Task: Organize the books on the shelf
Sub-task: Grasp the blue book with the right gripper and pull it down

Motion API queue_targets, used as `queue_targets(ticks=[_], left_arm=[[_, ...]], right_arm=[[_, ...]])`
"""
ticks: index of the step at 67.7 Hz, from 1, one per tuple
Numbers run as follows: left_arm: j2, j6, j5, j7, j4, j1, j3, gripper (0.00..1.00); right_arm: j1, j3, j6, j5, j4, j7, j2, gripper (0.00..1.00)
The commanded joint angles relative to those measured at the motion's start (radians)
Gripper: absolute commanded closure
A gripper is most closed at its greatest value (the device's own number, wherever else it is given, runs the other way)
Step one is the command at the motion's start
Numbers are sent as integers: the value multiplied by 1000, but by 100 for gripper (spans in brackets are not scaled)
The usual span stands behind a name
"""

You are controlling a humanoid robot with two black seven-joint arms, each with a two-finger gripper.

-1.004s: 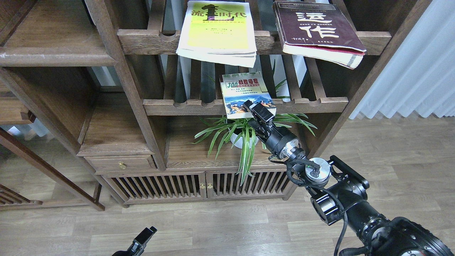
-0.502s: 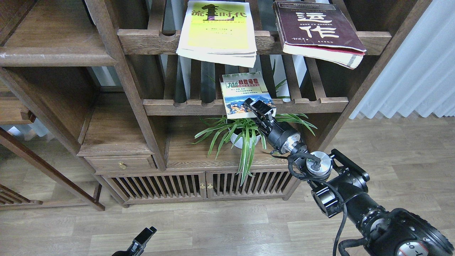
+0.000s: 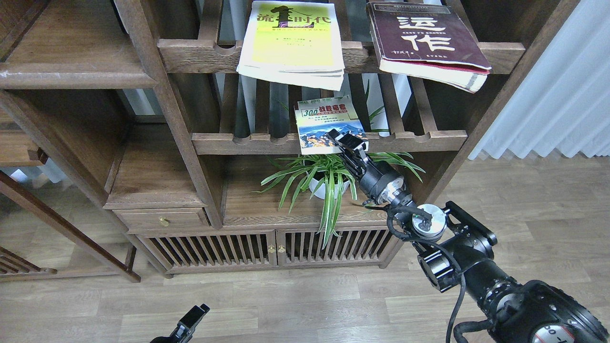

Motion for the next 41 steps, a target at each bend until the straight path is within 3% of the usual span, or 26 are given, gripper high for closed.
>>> queue_targets(ticks=[1,12,28,41], left_arm=[[0,0,0,-1,0,-1,0,1],[0,0,-6,-1,-10,-1,0,1],[0,0,-9,-1,-65,-8,-11,1],[0,0,2,2,-148,-10,-17,1]], right_arm=[[-13,-2,2,1,4,-8,0,97],[-70,1,2,6,85,-25,-4,98],[-214,8,2,53,316,-49,-146,97],[-340,47,2,62,439,-75,-187,97]])
